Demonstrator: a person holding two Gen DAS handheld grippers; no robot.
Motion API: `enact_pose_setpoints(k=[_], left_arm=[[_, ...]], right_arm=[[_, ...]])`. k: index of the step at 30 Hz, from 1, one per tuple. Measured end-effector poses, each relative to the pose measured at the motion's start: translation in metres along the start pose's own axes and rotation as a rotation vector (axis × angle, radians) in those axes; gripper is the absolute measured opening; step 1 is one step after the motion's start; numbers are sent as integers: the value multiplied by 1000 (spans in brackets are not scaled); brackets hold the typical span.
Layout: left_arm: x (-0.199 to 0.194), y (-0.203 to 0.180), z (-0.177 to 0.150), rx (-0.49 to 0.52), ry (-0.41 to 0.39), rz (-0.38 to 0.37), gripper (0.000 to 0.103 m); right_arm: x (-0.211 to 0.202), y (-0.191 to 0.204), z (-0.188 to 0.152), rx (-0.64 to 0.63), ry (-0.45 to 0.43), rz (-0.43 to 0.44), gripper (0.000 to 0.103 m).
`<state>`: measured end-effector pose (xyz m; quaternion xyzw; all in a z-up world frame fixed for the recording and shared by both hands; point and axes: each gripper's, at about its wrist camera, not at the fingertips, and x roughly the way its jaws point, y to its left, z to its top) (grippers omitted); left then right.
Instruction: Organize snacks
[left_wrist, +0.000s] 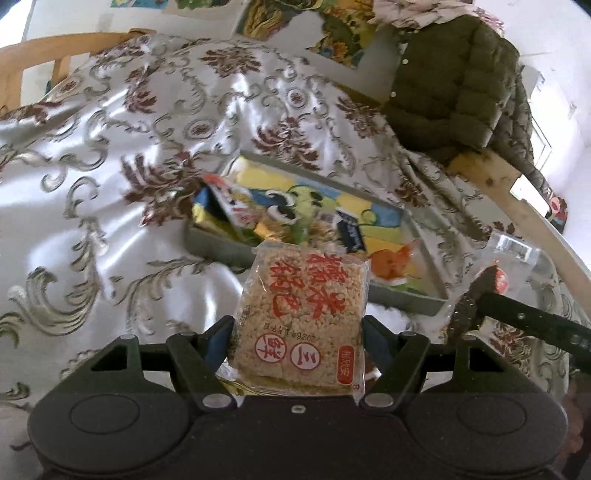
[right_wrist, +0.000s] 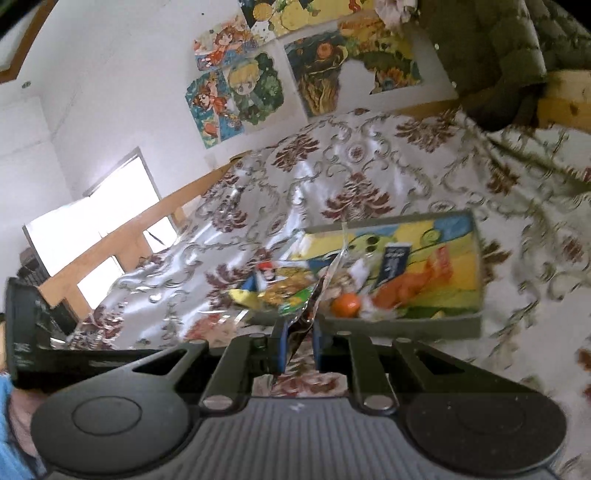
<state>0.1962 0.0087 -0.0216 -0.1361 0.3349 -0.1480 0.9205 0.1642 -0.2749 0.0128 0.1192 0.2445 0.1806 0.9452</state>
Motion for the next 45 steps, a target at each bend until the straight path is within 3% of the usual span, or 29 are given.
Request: enact_pose_setpoints(k=[7,13,17,28,45], left_arm=[[33,-36,23,23,-14,-26,75],[68,-70,49,38,-55,-41,75],[94,-85,60,46,-50,-42,75],[153,-105,56,70,38,14,75],[184,-121,59,174,74,79,76]], right_arm=[[20,-50,8,127,-76,-40,15],[36,-79,12,119,-128,-133,15],[47,-93,15,116,-122,-179,16],[85,-102,15,72,-56,-186,15],[89,-112,16,117,-4,-210,28]])
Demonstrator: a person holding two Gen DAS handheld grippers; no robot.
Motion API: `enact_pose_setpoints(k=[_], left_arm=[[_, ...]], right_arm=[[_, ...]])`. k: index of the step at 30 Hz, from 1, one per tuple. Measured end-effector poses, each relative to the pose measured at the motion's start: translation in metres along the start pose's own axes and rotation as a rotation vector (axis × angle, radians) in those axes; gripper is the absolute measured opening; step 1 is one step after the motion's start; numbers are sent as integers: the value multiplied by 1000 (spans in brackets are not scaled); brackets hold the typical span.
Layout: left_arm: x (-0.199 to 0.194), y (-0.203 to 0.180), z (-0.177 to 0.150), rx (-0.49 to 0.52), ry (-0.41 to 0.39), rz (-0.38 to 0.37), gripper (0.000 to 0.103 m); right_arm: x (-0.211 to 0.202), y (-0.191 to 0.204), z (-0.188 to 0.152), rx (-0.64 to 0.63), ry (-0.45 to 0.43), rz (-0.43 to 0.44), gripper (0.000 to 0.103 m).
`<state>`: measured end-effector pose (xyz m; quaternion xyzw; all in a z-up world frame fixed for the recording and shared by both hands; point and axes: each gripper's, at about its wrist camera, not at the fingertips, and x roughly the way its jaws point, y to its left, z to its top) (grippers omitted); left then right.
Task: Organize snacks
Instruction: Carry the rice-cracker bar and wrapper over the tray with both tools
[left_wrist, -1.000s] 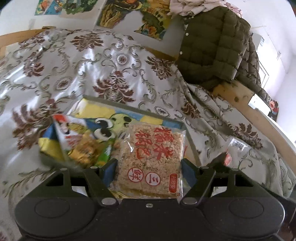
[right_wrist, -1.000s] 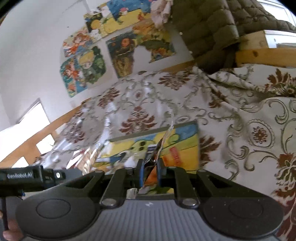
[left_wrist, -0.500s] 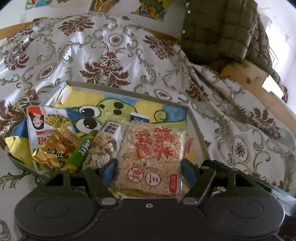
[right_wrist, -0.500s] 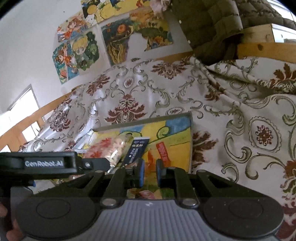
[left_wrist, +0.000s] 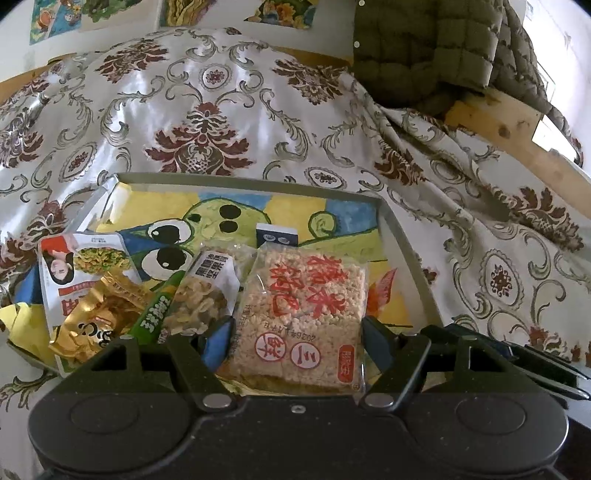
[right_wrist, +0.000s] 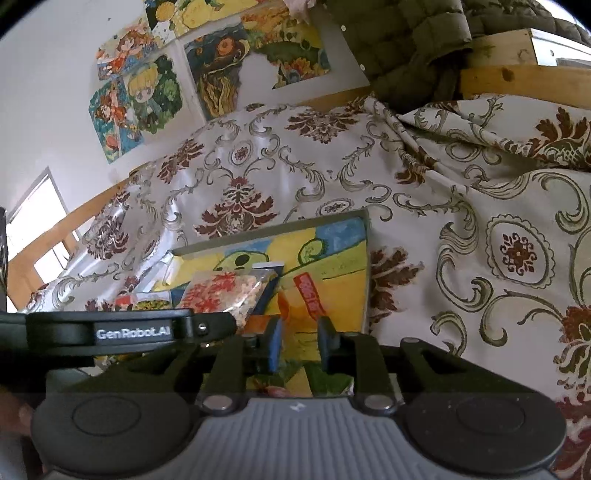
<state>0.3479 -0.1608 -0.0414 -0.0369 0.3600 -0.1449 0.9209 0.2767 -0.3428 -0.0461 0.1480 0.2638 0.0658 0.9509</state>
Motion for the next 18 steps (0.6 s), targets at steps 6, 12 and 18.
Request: enact_pose_setpoints(k=[6,12,18], left_arm=[[2,5,1,-18,2,4,76],[4,17,8,-96,10,-24,78],[-5,20,14,-117,-19,-59,88]], right_arm=[[0,-3,6,-6,61,64,52],[9,-2,3,-59,146,99,51],[14,-7,4,-29,139,138,24]])
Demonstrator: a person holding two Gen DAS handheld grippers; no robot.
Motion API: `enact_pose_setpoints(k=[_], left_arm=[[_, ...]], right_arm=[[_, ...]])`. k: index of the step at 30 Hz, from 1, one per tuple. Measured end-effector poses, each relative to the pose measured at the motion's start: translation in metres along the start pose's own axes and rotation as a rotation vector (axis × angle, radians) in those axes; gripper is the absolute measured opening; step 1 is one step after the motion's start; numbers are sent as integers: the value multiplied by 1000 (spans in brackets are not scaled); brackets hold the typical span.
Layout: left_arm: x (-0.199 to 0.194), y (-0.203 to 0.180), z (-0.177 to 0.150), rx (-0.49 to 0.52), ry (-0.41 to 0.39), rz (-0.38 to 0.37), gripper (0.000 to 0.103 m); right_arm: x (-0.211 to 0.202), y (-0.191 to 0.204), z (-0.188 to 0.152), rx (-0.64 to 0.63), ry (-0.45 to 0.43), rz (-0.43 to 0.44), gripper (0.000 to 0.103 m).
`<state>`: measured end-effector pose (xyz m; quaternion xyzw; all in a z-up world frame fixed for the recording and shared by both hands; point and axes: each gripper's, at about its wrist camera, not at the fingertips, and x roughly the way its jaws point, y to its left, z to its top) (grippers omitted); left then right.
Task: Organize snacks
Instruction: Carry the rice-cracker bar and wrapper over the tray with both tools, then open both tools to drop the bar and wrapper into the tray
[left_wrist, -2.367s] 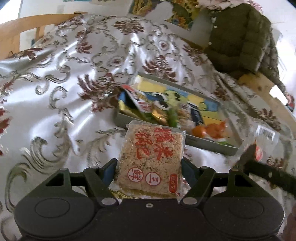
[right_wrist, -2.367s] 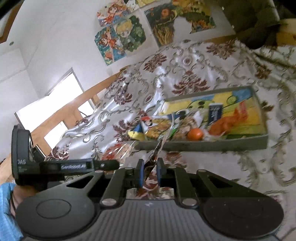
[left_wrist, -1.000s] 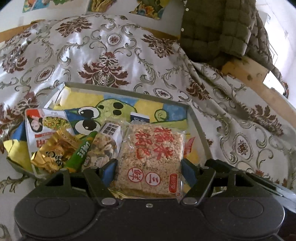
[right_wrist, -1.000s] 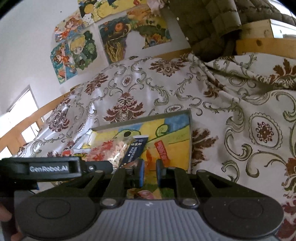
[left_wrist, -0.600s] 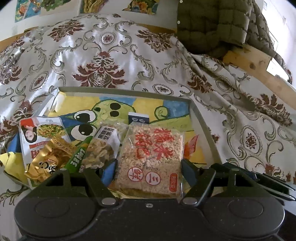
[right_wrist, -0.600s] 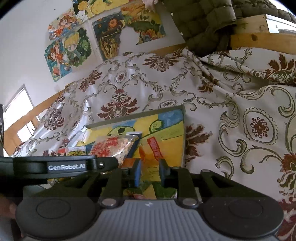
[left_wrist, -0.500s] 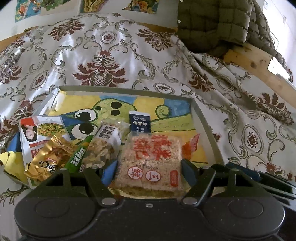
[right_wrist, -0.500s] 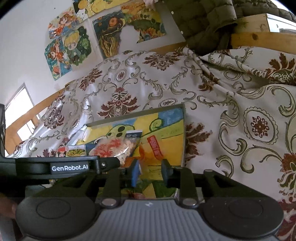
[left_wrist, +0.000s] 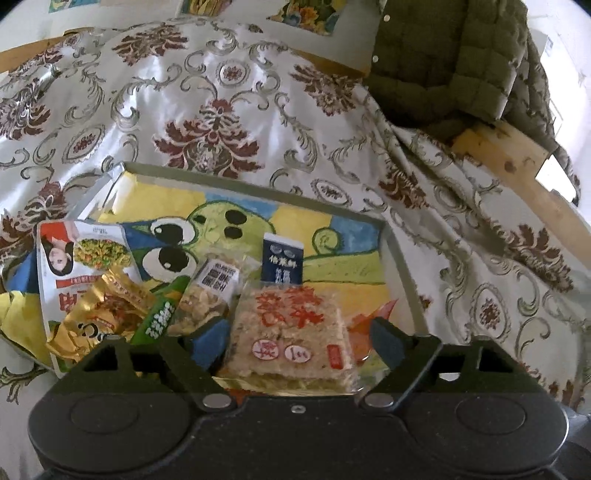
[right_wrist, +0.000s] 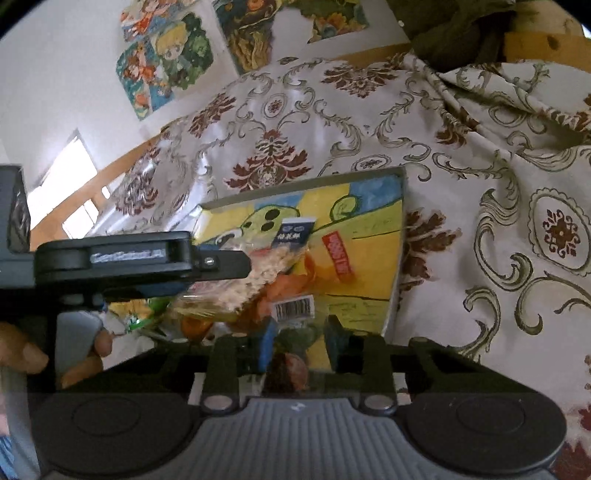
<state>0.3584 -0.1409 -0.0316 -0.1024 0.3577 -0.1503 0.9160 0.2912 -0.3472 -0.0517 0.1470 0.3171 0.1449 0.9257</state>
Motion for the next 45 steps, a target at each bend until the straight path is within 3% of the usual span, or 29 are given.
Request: enact_pose_setpoints(k=[3,5,10,19,24,27,36,45], left_arm=[[-7,0,2,2,-24,-13,90],[-11,0,3,4,-35,-7,91],[-17,1,-1,7,-44,1,92],[-37,8,-23,13,-34,22,92],[-49,9,-29,34,-35,54,92],[-58,10,-30,34,-38,59,95],[-85,7,-33,65,-81,98,99],[-119,0,-39,65,-172,136,102]], right_arm=[[-5,-10,6,70,-43,14,7],[-9,-20,10,124,-86,8,3],[-8,-40,20,198,-151,9,2],[17,-38,32,172,-187,-23,3],[21,-36,28,155,-163,-83,16],[16,-29,28,116,-180,-118,48],[-9,-15,33,62,-226,-118,62],[-52,13,19,2,-234,-144,84]])
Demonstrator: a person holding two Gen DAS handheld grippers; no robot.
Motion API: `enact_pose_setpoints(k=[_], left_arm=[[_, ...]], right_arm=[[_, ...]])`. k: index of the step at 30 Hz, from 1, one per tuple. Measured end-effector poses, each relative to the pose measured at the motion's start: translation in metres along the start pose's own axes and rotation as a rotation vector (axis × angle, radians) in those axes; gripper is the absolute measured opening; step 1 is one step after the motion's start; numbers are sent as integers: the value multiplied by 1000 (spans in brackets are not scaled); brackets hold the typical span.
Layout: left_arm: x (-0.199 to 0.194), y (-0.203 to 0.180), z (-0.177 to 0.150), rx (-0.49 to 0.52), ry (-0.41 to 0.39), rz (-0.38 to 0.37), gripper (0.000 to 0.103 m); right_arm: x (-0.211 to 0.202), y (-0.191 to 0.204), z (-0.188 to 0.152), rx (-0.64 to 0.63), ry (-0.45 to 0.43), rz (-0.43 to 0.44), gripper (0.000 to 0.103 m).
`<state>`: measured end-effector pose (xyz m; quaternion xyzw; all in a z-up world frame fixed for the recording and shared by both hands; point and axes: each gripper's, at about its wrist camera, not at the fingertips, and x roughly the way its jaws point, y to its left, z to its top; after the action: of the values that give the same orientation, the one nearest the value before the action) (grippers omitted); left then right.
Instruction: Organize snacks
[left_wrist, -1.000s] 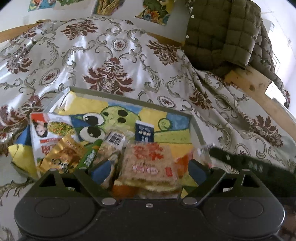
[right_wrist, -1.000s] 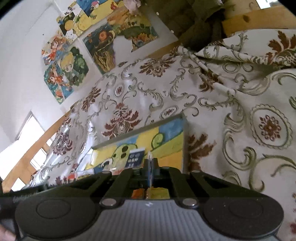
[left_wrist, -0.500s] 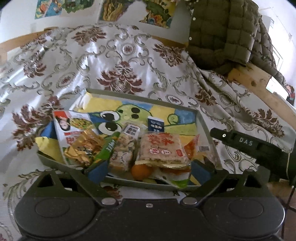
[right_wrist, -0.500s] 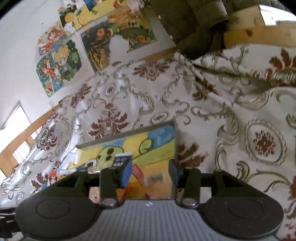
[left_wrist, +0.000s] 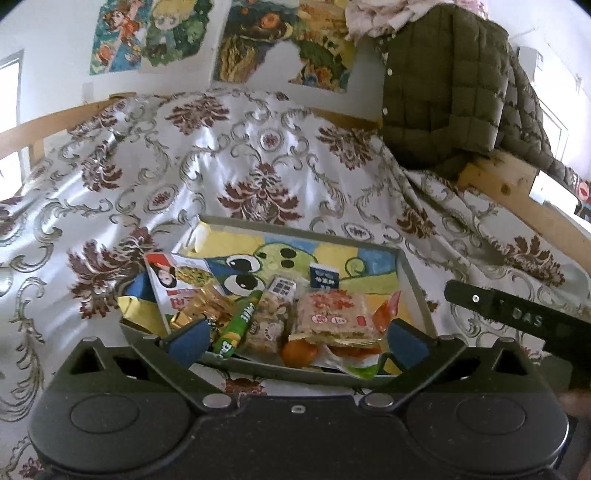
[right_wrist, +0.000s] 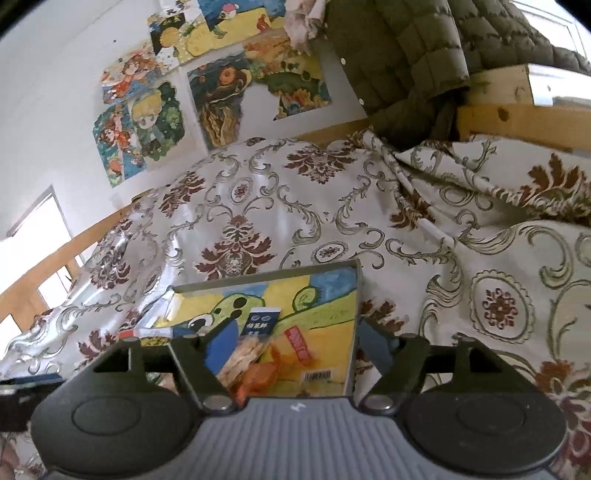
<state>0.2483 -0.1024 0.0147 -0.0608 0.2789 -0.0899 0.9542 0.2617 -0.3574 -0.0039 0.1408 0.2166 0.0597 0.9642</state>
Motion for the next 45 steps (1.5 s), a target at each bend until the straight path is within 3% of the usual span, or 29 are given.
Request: enact_pose_setpoints(k=[6,13,18,33,45], left_arm=[[-31,5,-1,-4,-53,20,102],[-66,17,-10,-10,-100,50,102],[-89,28,-25,-39,-110,70,102],[-161,62,-70,-41,-145,140,102],[-189,91,-117,-61,-103,220,102]], right_arm=[[-39,19,2,-37,-65,-4,92],[-86,40,-16,-97,-108,-11,99],[-118,52,-35,-70,-124,-1,103],[-176,90,-85,-37,-123,1,103],[-195,109,-109,-67,-85,-27,103]])
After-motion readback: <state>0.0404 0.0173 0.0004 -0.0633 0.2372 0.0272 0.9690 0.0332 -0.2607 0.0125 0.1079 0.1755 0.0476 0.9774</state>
